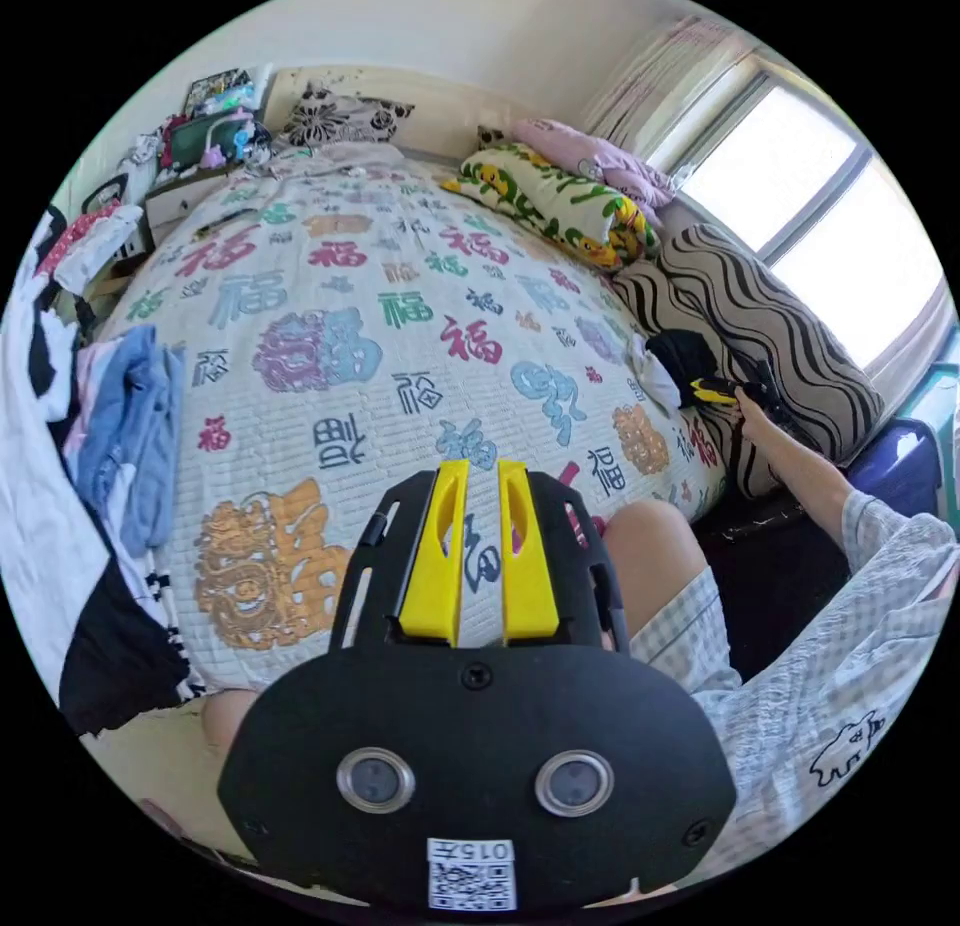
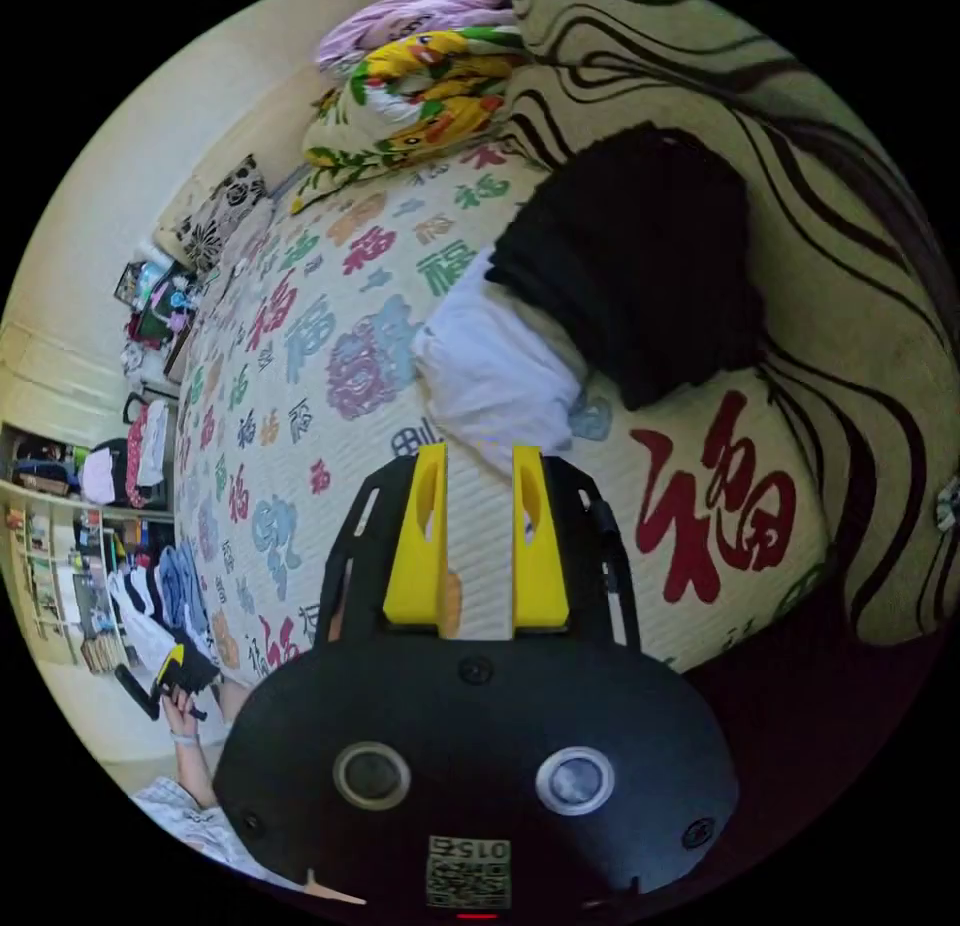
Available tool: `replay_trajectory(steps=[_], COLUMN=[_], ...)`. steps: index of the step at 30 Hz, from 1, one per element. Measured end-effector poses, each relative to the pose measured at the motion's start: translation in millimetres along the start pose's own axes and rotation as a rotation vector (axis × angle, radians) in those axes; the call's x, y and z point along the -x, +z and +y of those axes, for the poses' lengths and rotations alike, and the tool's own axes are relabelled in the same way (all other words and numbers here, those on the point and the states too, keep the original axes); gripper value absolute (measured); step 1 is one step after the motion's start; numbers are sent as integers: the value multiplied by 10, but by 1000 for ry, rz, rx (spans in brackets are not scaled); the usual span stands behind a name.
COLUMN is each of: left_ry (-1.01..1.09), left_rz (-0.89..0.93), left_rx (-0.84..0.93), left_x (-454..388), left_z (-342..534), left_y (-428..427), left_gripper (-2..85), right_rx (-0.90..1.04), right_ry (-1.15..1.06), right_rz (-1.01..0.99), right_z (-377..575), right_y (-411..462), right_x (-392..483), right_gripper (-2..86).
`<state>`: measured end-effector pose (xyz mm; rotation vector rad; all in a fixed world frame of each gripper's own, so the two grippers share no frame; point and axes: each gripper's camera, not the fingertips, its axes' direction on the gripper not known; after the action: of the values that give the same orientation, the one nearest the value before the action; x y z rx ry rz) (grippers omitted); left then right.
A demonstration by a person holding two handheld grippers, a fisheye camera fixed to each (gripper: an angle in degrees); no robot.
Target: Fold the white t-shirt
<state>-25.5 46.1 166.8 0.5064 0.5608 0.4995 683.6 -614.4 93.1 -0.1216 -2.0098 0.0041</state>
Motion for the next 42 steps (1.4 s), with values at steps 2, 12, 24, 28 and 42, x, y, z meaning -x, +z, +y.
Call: replay_trajectory(steps=[2, 12, 24, 28, 42], left_ry=[-21, -26, -78, -89, 734], left_rz=[38, 68, 462, 544, 267], left_rx=[50, 136, -21, -70, 256], left_x=[-16, -46, -155, -234, -1350], left_z=[-84, -70, 76, 51, 1096], left_y=[353, 1123, 1699, 1927, 2133], left_gripper=[55, 51, 95, 141, 7], right_rx=[27, 78, 22, 231, 192], right_ry=[77, 158, -449, -562, -483], right_rz=[-63, -110, -677, -935, -586], right_z=[-152, -688, 144, 1140, 1783], right_y=[41, -131, -1703, -1417, -1895], right_x=[-420, -925, 323, 1011, 314], right_gripper=[112, 58, 1, 4, 107])
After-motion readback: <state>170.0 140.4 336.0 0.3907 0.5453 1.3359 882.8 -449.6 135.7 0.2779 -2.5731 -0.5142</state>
